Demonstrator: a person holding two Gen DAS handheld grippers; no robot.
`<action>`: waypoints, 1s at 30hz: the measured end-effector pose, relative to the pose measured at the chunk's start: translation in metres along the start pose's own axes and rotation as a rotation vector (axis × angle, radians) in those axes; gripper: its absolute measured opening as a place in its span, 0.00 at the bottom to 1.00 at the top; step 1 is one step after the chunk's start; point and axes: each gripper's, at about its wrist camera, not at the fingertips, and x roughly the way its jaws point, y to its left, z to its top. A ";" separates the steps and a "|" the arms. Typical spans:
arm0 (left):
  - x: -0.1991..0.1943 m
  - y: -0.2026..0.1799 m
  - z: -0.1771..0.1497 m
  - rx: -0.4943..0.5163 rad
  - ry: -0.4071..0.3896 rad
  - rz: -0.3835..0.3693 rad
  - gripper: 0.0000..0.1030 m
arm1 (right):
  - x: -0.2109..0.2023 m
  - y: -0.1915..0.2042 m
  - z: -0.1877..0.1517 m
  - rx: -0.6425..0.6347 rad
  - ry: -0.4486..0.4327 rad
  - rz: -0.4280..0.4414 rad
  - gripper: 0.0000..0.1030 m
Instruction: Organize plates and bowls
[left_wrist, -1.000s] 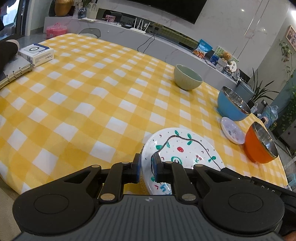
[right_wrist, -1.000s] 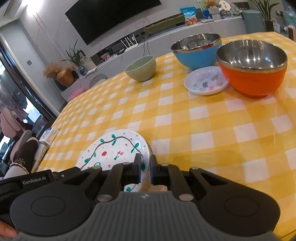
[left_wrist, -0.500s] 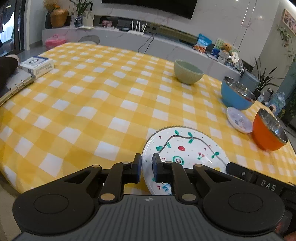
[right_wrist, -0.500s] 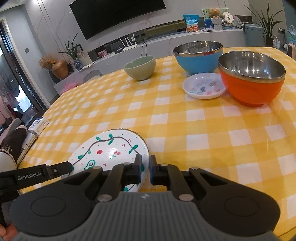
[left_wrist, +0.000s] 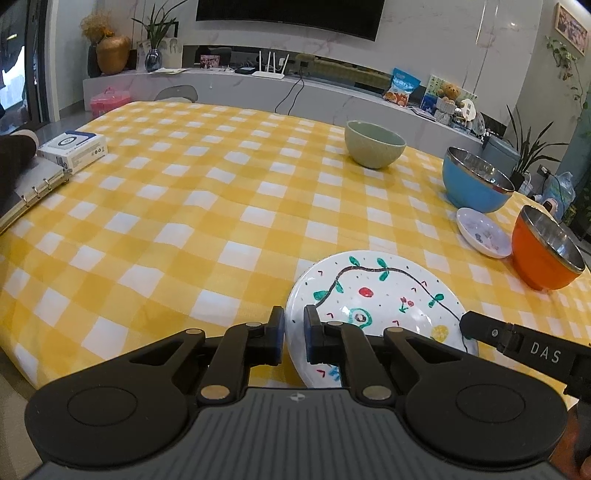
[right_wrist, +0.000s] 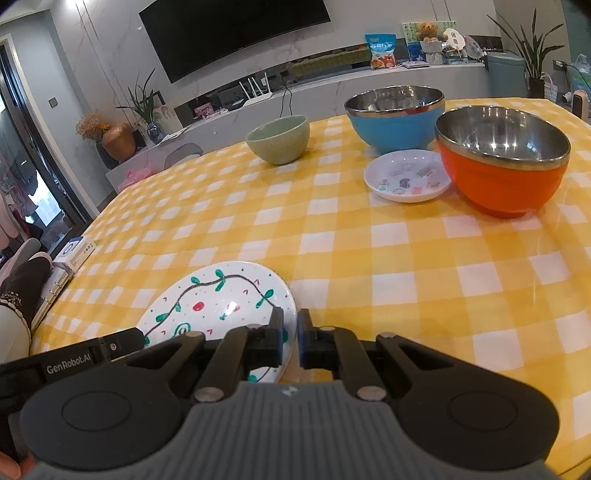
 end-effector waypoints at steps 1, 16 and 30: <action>0.000 -0.001 0.000 0.008 -0.003 0.003 0.11 | 0.000 0.000 0.000 0.000 -0.002 0.000 0.05; -0.013 -0.003 0.014 -0.013 -0.058 -0.014 0.23 | -0.017 0.001 0.012 -0.024 -0.074 -0.007 0.32; 0.006 -0.071 0.055 0.097 -0.056 -0.180 0.33 | -0.017 -0.059 0.043 0.254 -0.135 -0.261 0.37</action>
